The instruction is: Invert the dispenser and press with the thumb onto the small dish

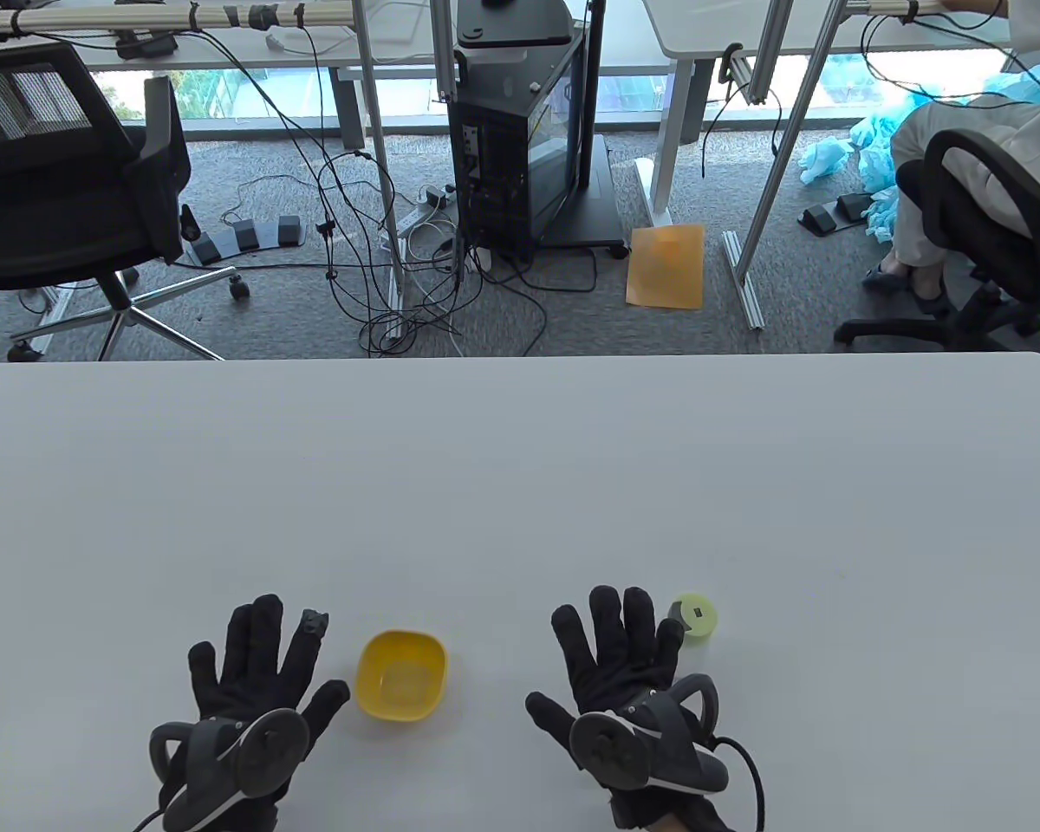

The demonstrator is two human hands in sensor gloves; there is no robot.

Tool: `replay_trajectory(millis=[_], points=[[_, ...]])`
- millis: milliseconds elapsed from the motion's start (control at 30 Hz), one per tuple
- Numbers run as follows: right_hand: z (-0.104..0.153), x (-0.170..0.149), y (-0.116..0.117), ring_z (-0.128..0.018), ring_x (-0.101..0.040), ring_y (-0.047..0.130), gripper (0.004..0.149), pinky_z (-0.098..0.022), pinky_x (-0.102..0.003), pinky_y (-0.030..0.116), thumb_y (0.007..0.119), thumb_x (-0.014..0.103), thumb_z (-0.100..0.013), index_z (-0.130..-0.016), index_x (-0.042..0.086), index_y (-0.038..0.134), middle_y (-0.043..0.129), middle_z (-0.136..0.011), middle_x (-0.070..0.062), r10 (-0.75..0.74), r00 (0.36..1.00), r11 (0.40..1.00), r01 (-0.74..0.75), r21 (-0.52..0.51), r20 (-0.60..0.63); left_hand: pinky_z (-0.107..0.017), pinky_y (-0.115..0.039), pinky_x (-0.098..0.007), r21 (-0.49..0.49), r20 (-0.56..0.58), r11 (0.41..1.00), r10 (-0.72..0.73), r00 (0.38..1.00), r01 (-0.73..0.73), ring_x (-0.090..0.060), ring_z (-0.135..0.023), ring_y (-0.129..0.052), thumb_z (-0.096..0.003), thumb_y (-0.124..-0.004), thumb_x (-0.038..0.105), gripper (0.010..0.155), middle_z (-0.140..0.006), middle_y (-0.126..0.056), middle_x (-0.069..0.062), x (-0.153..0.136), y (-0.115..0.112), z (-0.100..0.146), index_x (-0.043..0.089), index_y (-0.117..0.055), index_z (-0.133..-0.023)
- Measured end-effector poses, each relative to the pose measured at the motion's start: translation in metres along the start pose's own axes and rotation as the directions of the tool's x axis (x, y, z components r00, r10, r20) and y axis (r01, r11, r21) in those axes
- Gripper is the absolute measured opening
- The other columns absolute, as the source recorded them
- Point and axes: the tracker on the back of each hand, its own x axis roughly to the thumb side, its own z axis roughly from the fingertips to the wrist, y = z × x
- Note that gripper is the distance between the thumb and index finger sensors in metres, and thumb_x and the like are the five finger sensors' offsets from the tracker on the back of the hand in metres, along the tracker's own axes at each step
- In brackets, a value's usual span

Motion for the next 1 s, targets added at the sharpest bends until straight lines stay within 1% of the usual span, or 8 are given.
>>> replay_trajectory(millis=[233, 1000], points=[[0.0001, 0.0015, -0.0004, -0.084, -0.083, 0.015, 0.091, -0.045, -0.091, 0.027, 0.067, 0.053, -0.063, -0.116, -0.011, 0.031, 0.014, -0.104, -0.055, -0.006, 1.0, 1.0, 0.005, 0.011, 0.015, -0.072, -0.038, -0.077, -0.008, -0.007, 1.0, -0.006, 1.0, 0.006, -0.049, -0.116, -0.042, -0.0564, -0.04, 0.069, 0.076, -0.127, -0.035, -0.023, -0.0017, -0.0021, -0.0009, 0.03, -0.043, -0.121], [0.0023, 0.0045, -0.0002, -0.084, -0.083, 0.016, 0.087, -0.045, -0.091, 0.028, 0.065, 0.051, -0.064, -0.116, -0.012, 0.034, 0.017, -0.104, -0.055, -0.029, 0.999, 1.0, 0.03, -0.008, 0.04, -0.072, -0.038, -0.077, -0.025, -0.006, 1.0, -0.008, 1.0, 0.008, -0.049, -0.116, -0.041, -0.0564, -0.04, 0.069, 0.076, -0.127, -0.035, -0.023, -0.0008, -0.002, -0.0024, 0.03, -0.043, -0.122]])
